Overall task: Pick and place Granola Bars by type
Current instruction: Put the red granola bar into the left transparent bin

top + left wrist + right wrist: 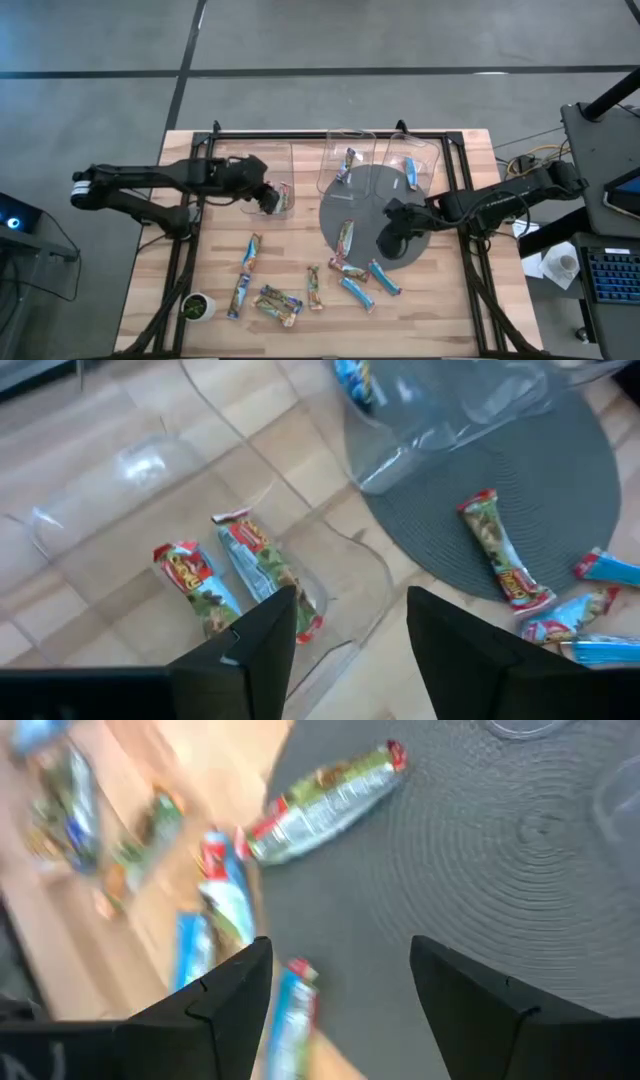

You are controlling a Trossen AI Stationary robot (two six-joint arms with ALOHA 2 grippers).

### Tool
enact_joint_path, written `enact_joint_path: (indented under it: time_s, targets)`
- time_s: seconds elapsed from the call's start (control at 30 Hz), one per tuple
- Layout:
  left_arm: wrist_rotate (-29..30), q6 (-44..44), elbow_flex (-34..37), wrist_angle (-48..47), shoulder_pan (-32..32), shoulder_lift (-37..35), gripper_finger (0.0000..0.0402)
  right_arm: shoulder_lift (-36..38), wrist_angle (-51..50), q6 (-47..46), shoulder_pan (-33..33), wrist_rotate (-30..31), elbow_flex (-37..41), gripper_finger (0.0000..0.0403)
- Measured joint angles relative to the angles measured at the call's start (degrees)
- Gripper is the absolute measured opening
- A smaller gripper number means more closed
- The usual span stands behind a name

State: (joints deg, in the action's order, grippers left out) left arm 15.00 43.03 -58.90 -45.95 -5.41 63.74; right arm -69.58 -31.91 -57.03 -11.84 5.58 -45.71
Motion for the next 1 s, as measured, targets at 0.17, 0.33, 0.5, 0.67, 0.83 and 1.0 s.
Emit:
enact_joint_path:
  time_s: [0.17, 0.33, 0.5, 0.67, 0.83, 1.0]
  targets:
    - [5.5, -2.8, 0.1, -0.1, 4.8, -2.3, 0.0172, 0.0, 2.9, -6.8, -0.1, 0.3, 0.0, 0.0228]
    - [8.1, -7.9, 0.1, -0.1, 7.0, -2.9, 0.0172, 0.0, 0.4, -11.6, -3.1, -4.5, -1.1, 0.0228]
    - [8.1, -11.9, 0.2, -0.1, 7.0, -2.8, 0.0172, 0.1, -2.9, -21.2, -10.3, -3.8, -1.5, 0.0228]
    - [8.1, -15.8, 0.2, -0.1, 7.0, -2.8, 0.0172, -0.7, -3.4, -34.2, -16.9, 3.6, -1.3, 0.0228]
    - [8.2, -19.2, 0.2, -0.1, 7.0, -2.8, 0.0172, -5.4, -3.1, -41.0, -20.1, 4.8, -3.0, 0.0228]
    - [8.3, -20.5, 0.2, 0.0, 7.0, -2.8, 0.0172, -13.8, -3.9, -36.4, -21.3, 0.5, -7.3, 0.0228]
